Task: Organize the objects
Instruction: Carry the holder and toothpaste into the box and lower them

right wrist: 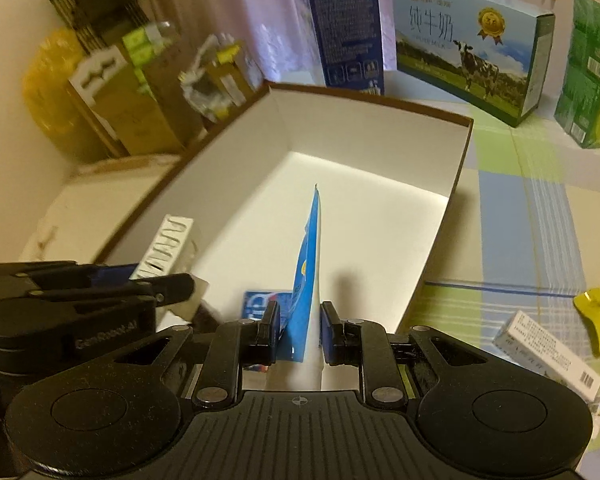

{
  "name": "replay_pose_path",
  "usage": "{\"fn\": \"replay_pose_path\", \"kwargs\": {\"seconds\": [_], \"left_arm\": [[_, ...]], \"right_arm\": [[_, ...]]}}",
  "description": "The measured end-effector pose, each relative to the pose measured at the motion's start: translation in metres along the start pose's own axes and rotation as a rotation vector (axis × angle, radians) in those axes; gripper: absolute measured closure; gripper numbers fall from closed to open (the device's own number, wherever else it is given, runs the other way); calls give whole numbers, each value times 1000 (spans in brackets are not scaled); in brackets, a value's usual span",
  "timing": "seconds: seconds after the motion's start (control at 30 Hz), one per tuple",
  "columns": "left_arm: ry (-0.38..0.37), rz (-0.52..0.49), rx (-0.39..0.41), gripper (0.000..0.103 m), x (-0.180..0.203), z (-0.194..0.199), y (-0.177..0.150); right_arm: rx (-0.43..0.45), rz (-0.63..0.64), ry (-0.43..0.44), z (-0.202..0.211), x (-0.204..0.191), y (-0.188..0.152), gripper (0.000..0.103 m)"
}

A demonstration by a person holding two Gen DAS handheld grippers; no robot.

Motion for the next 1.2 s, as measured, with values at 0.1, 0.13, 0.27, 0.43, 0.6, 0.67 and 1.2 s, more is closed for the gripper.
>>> {"fn": "replay_pose_path", "kwargs": {"seconds": [0.1, 0.13, 0.27, 0.43, 0.6, 0.67, 1.2], "left_arm": [[-5, 1, -14, 79, -4, -9, 2], [-6, 1, -18, 79, -5, -12, 2], [-11, 12, -39, 79, -10, -21, 3], [-21, 18, -54, 79, -12, -29, 3], [-26, 21, -63, 79, -12, -34, 3], [-27, 19, -65, 79, -11, -36, 3], [-17, 4, -44, 71, -6, -39, 15]], "right_arm": [[-33, 31, -34, -14, 0, 0, 86], [-43, 40, -46, -17, 0, 0, 86], [-79, 80, -91, -29, -2, -2, 85], [-86, 91, -126, -38, 5, 0, 79], [-76, 74, -106, -36, 11, 2, 69], [-76, 70, -99, -36, 11, 2, 68], [-59, 66, -52, -28, 9, 4, 58]]}}
Point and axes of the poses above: each gripper's, at about its wrist camera, not at the fingertips, and z roughly against the way its jaws point, x to its right, y to its top, the point moved 8 cm from there along -z, roughly the way its jaws point, and after that the axes turned 9 degrees about z, right-handed, at the moved point
